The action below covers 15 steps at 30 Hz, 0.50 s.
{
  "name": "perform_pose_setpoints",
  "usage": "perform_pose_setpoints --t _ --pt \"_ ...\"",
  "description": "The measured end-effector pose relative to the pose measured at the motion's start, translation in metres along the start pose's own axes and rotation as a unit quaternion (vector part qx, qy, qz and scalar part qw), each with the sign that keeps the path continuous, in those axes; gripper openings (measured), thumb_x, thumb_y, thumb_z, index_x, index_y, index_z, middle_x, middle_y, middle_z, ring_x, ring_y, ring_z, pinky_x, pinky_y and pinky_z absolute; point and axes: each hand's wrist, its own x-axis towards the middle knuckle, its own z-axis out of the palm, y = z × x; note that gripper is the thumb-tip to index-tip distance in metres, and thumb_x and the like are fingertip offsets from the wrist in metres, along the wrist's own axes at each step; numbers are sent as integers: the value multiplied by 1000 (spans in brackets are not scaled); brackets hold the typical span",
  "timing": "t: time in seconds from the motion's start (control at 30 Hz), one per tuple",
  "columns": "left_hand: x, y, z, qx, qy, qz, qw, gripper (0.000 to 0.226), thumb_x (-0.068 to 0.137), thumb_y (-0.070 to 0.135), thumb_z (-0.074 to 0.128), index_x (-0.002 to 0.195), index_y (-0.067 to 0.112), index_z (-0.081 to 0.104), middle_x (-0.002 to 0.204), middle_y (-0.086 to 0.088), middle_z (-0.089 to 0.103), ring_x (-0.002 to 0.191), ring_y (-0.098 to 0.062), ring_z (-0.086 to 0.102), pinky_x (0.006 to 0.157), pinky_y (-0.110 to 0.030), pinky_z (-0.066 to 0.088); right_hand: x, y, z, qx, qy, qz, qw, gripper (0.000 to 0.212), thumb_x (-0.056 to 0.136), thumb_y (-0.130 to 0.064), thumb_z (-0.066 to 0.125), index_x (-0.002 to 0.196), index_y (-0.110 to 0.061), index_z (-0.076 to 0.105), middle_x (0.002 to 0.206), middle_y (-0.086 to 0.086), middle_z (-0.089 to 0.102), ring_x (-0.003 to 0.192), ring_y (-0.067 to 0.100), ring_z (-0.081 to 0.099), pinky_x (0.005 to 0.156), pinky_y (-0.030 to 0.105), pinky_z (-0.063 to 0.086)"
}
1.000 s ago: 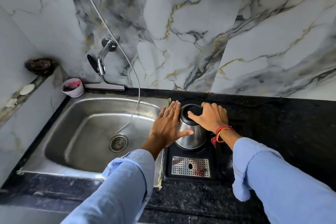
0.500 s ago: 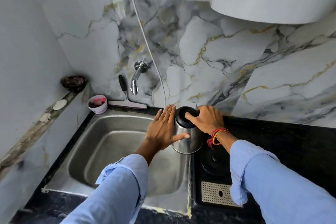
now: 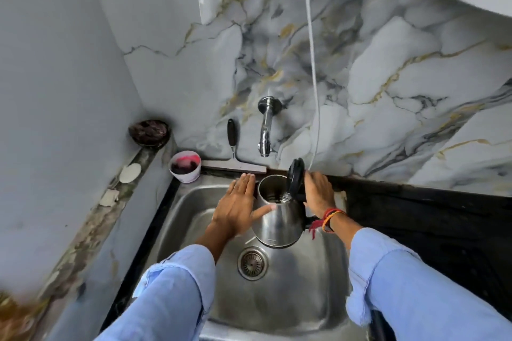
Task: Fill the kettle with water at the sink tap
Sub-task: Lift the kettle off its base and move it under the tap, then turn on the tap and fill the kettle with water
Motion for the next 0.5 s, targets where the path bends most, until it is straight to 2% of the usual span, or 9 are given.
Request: perform_pose_setpoints --t 0.1,0.17,0.23,0.37,0.43,0.5 --pt "19 -9 -10 -65 27 -39 997 94 94 72 28 158 3 23 165 -17 28 154 -28 21 127 -39 11 13 -13 17 61 1 5 998 34 102 -29 38 96 -5 62 97 21 60 100 43 53 76 41 35" --pt "39 -8 -22 -72 68 -38 994 79 101 60 37 155 2 30 159 -18 37 149 -32 30 124 -41 17 20 -21 23 110 14 25 993 46 98 -40 37 79 -4 59 79 11 57 89 41 55 73 43 42" --pt "61 -1 -36 -77 96 -45 991 70 102 56 40 149 4 39 152 -18 47 141 -36 40 118 -43 26 27 -26 26 164 25 53 985 59 88 -55 30 67 -7 57 70 5 55 80 37 55 73 47 46" --pt "94 24 -50 -45 140 -95 985 63 98 65 42 114 9 67 112 -17 72 114 -40 62 102 -46 45 41 -27 27 182 29 54 981 66 83 -59 26 67 -3 57 71 13 61 76 36 59 71 49 50" --pt "101 33 -47 -52 147 -140 978 58 95 65 50 100 11 71 96 -17 75 101 -39 67 90 -44 51 47 -27 27 190 36 56 979 67 82 -59 27 69 -1 57 69 9 58 75 35 58 72 51 49" --pt "106 37 -43 -64 142 -173 973 49 94 56 58 98 9 69 94 -19 74 96 -41 68 77 -42 51 53 -26 27 191 33 55 979 63 88 -54 32 74 1 60 74 11 59 78 35 59 73 49 50"
